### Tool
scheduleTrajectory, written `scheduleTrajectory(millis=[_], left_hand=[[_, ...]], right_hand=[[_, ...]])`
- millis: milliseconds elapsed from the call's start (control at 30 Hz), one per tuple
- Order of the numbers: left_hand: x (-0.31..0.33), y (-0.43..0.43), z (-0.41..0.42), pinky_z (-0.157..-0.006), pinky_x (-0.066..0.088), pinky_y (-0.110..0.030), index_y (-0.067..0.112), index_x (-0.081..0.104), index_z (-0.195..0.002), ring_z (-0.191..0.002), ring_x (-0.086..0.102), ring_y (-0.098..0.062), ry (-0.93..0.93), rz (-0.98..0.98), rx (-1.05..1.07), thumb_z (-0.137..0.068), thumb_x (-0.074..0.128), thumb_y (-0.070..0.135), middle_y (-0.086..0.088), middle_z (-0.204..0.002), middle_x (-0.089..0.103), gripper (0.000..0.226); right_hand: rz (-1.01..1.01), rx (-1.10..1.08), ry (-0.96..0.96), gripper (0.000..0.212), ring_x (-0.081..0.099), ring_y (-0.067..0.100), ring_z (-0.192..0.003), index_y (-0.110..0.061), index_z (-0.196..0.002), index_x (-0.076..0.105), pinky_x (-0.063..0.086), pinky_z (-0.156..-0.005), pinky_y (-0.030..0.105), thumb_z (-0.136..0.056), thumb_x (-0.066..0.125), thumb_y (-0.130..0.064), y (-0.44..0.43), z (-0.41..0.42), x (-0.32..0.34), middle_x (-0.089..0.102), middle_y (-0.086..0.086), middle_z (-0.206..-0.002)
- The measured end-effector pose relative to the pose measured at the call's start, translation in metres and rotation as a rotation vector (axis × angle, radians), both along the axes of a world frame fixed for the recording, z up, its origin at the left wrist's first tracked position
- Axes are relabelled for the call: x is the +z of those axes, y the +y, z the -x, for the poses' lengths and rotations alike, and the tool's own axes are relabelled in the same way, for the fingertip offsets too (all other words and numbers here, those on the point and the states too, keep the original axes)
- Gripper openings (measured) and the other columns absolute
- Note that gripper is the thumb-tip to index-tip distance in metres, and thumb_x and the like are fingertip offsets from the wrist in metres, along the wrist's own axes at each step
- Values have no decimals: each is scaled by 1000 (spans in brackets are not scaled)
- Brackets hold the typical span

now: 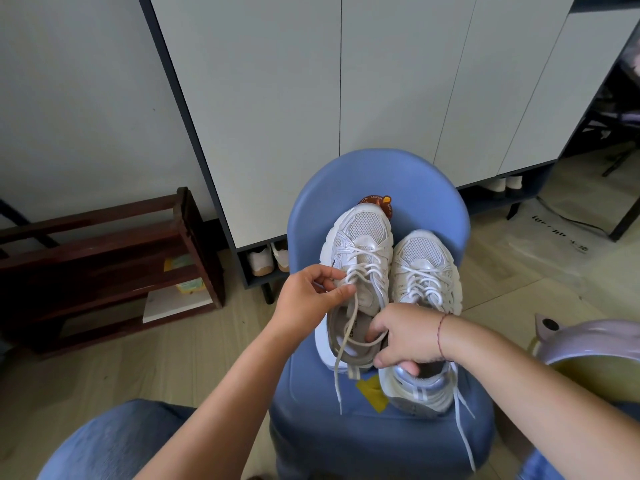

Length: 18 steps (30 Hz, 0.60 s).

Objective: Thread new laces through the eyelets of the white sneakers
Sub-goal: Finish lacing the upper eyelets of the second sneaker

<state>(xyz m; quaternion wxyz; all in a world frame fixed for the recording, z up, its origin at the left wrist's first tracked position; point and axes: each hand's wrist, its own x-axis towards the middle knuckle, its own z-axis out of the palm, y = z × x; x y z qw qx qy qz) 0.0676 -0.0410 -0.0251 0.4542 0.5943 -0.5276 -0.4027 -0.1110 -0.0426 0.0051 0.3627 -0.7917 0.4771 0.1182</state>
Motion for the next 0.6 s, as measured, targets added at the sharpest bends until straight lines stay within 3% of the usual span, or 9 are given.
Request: scheduleTrajectory(millis=[167, 300, 367, 467, 600], left_hand=[[0, 0, -1, -56, 42, -12, 17, 71, -93, -53, 44, 0, 3, -4, -3, -75, 81, 23, 16, -56, 49, 22], [1, 0, 0, -56, 42, -13, 17, 71, -92, -54, 44, -1, 4, -7, -3, -74, 82, 23, 15, -61, 49, 22], [1, 0, 0, -57, 41, -14, 16, 71, -92, -54, 44, -2, 1, -4, 0, -74, 81, 23, 14, -61, 48, 22], [1, 0, 0, -57, 41, -14, 16, 71, -92, -53, 44, -2, 2, -6, 4, -74, 82, 22, 15, -58, 48, 22], [2, 1, 1, -57, 42, -13, 16, 71, -92, -56, 44, -4, 6, -11, 8, -75, 81, 22, 13, -62, 49, 21]], right_hand=[[174, -5, 6, 18, 57, 7, -52, -24, -100, 67, 51, -78, 25, -83, 66, -30, 2, -3, 0, 59, -2, -49], [282, 11, 0, 8, 52, 2, -48, -25, -78, 66, 49, -71, 23, -80, 70, -31, 5, -4, 3, 53, -10, -40], [285, 12, -60, 16, 49, -1, -46, -27, -66, 63, 46, -64, 20, -78, 73, -29, 5, -2, 10, 53, -16, -40], [250, -95, -318, 15, 51, -7, -51, -26, -64, 68, 36, -53, 7, -73, 79, -23, -2, 10, 26, 59, -17, -51], [121, -432, -773, 5, 41, -1, -42, -8, -76, 69, 30, -43, 10, -78, 71, -13, -16, 42, 53, 55, -11, -51]])
